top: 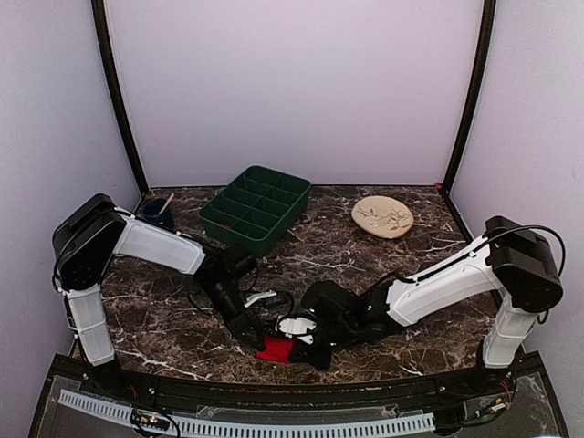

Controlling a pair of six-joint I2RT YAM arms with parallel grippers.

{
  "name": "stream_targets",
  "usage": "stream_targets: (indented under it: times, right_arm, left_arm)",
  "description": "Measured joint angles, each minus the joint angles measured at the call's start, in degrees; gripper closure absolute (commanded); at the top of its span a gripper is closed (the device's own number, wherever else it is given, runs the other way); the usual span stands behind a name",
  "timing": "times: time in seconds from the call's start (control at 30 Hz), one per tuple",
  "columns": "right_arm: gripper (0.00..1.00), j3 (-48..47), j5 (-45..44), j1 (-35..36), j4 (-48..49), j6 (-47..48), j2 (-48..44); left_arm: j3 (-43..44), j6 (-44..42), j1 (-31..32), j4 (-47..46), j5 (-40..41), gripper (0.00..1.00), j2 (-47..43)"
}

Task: Roll the socks
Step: Roll the sock at the center of the board.

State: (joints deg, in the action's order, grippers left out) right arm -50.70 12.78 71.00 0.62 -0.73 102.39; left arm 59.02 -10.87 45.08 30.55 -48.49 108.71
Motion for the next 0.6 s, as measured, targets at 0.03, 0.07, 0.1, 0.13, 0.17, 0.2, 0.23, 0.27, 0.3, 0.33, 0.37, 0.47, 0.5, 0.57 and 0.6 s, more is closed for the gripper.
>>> stream_targets:
  times: [0.03, 0.07, 0.1, 0.13, 0.17, 0.2, 0.23, 0.27, 0.3, 0.33, 0.37, 0.47, 0.5, 0.57, 0.6]
  right_arm:
    - [1.00, 0.00, 0.02, -0.24, 0.00, -0.35, -0.02]
    - [1.00, 0.02, 0.04, -0.48, 0.00, -0.72, -0.02]
    - [1.00, 0.04, 0.13, -0.74, 0.00, -1.18, -0.04]
    - [1.00, 0.04, 0.28, -0.94, -0.02, -1.46, -0.07]
    - [1.00, 0.04, 0.55, -1.22, -0.07, -1.81, -0.07]
    - [1.00, 0.04, 0.76, -1.44, -0.11, -2.10, -0.07]
    - [1.00, 0.04, 1.11, -1.68, -0.20, -2.47, -0.07]
    - [1.00, 0.04, 1.55, -1.97, -0.28, -2.86, -0.07]
    - [1.00, 0.04, 1.95, -2.19, -0.39, -3.04, -0.07]
    - [1.00, 0.04, 2.47, -2.45, -0.52, -3.26, -0.07]
    - [1.00, 0.04, 2.93, -2.71, -0.63, -3.54, -0.07]
    - [1.00, 0.04, 4.59, -3.54, -1.03, -4.57, -0.07]
    - [1.00, 0.04, 5.35, -3.87, -1.18, -4.83, -0.07]
    - [1.00, 0.02, 6.80, -4.59, -1.55, -5.64, 0.00]
    - [1.00, -0.02, 7.67, -5.03, -1.77, -5.95, 0.07]
  left_arm:
    - [-0.02, 0.11, -0.20, -0.15, 0.42, 0.74, -0.24]
    - [-0.09, 0.22, -0.31, -0.31, 0.85, 0.74, -0.52]
    - [-0.26, 0.48, -0.48, -0.50, 1.33, 0.74, -0.96]
    - [-0.33, 0.66, -0.59, -0.52, 1.84, 0.74, -1.38]
    - [-0.42, 0.87, -0.70, -0.68, 2.43, 0.74, -1.90]
    - [-0.52, 1.07, -0.83, -0.90, 2.91, 0.74, -2.43]
    - [-0.72, 1.29, -0.90, -1.18, 3.45, 0.74, -3.04]
    - [-0.96, 1.60, -0.98, -1.53, 4.24, 0.73, -3.76]
    - [-1.16, 1.86, -1.05, -1.81, 4.98, 0.73, -4.35]
    - [-1.42, 2.16, -1.09, -2.25, 5.64, 0.73, -4.90]
    - [-1.73, 2.51, -1.11, -2.69, 6.40, 0.73, -5.49]
    - [-3.13, 3.80, -1.11, -4.50, 9.25, 0.73, -7.76]
    - [-3.65, 4.28, -1.11, -5.11, 10.19, 0.73, -8.68]
    - [-4.87, 5.31, -1.20, -6.75, 12.33, 0.73, -11.21]
    - [-5.40, 5.75, -1.20, -7.45, 13.22, 0.73, -12.50]
